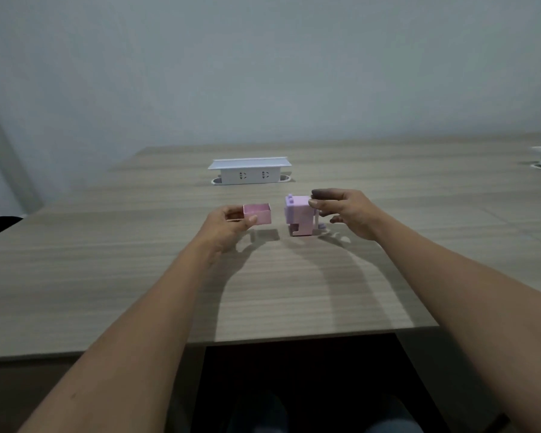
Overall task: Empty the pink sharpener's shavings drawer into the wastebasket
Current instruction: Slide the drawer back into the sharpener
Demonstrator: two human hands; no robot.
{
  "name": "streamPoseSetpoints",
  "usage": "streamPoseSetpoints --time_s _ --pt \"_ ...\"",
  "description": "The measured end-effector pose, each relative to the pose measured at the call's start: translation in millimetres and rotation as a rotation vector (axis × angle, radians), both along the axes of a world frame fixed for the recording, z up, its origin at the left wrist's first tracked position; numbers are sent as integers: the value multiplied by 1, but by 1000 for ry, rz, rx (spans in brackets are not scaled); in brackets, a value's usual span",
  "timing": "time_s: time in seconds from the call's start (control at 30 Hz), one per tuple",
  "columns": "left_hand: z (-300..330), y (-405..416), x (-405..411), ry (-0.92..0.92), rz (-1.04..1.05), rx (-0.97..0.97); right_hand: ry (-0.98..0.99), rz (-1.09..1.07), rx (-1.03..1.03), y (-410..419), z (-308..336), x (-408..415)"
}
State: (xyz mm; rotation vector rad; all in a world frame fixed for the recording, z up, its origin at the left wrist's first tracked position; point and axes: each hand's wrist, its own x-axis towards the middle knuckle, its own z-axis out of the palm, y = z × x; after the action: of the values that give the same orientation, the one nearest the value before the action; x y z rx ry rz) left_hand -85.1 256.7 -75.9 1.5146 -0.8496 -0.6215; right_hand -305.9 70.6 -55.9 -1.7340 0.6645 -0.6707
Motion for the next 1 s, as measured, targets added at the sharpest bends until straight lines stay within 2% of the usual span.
streamPoseSetpoints --time_s 0.13,0.37,0.8,1.0 --pt "-16 -8 3 -50 0 102 -6 65 91 -6 -12 2" --pt "-14 -29 -8 -115 -42 150 -48 123 173 -13 -23 6" --pt "-21 -39 -9 -157 0 216 -154 153 210 -20 -33 8" --pt "-22 -44 -16 -177 -8 216 -144 163 206 -19 -32 10"
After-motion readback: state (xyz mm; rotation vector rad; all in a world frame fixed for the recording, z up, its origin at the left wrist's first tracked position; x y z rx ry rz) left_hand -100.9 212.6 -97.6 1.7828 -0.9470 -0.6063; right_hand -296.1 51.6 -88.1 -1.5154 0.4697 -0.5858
